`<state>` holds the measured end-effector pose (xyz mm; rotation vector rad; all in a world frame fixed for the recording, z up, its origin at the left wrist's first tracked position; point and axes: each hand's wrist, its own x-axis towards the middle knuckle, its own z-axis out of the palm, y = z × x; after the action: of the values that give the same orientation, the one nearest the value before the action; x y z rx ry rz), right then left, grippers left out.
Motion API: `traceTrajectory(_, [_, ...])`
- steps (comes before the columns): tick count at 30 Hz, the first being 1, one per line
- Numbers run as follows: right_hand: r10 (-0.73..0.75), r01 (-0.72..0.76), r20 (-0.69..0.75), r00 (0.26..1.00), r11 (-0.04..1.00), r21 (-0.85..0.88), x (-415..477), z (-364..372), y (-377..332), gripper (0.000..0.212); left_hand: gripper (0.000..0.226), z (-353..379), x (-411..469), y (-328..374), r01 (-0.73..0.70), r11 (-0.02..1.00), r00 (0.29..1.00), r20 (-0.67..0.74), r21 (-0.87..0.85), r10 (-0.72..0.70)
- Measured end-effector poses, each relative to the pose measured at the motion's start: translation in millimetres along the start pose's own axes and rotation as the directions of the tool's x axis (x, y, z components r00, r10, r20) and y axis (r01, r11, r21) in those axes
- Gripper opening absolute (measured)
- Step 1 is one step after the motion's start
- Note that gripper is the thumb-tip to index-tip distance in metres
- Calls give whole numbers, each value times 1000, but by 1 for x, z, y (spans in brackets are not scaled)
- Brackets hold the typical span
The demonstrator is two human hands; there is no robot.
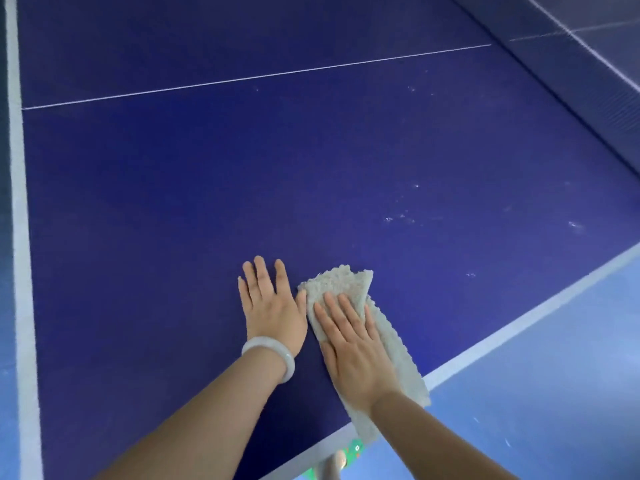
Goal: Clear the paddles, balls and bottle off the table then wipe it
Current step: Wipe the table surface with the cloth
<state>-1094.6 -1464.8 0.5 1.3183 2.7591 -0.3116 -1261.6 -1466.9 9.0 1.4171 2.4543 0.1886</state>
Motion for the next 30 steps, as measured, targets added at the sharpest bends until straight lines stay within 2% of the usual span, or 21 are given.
traceTrajectory(2, [-33, 33, 1, 999, 999, -28, -6, -7, 35, 54, 73, 9, 2, 22, 118, 993, 993, -9, 16, -117])
traceTrajectory(3, [0, 0, -10, 1000, 1000, -30, -5, -9, 52, 54, 75, 13, 1, 30, 160, 987, 987, -22, 30, -159])
traceTrajectory(5, [204, -204, -26, 979, 979, 14, 4, -12, 80, 55, 79, 20, 0, 37, 206, 975, 978, -58, 78, -202])
traceTrajectory(7, [460, -455, -52, 887, 887, 78, 15, -13, 90, 56, 79, 25, 0, 38, 213, 970, 976, -81, 119, -204])
traceTrajectory(9, [571, -563, -57, 819, 819, 113, 22, -12, 79, 55, 77, 28, 0, 38, 211, 967, 975, -93, 140, -199])
traceTrajectory(10, [550, -540, -71, 832, 832, 124, 21, -10, 68, 55, 75, 28, 0, 39, 215, 966, 975, -96, 146, -202])
traceTrajectory(11, [478, -467, -82, 875, 876, 124, 18, -8, 58, 55, 75, 29, 0, 39, 219, 964, 974, -94, 151, -206])
traceTrajectory(13, [232, -228, -59, 971, 971, 67, 6, -5, 45, 56, 74, 28, 0, 40, 222, 962, 974, -88, 160, -210])
traceTrajectory(14, [124, -123, -38, 992, 992, 38, 2, -4, 47, 56, 73, 27, 0, 41, 225, 961, 973, -85, 158, -214])
traceTrajectory(16, [1, -1, 2, 1000, 1000, 0, -3, -5, 60, 57, 70, 26, -1, 41, 229, 963, 972, -95, 144, -217])
traceTrajectory(20, [-147, 149, 58, 987, 988, -41, 16, -13, 79, 57, 72, 26, 0, 43, 231, 960, 970, -120, 160, -214])
traceTrajectory(24, [-131, 134, 56, 990, 990, -42, 80, -24, 81, 57, 74, 27, 0, 42, 241, 954, 966, -142, 178, -218])
traceTrajectory(27, [-12, 13, 34, 999, 1000, -18, 109, -28, 90, 57, 73, 28, 0, 42, 246, 953, 962, -164, 177, -218])
traceTrajectory(30, [145, -144, -35, 989, 989, 29, 86, -22, 87, 56, 73, 30, 1, 41, 248, 954, 960, -177, 170, -218])
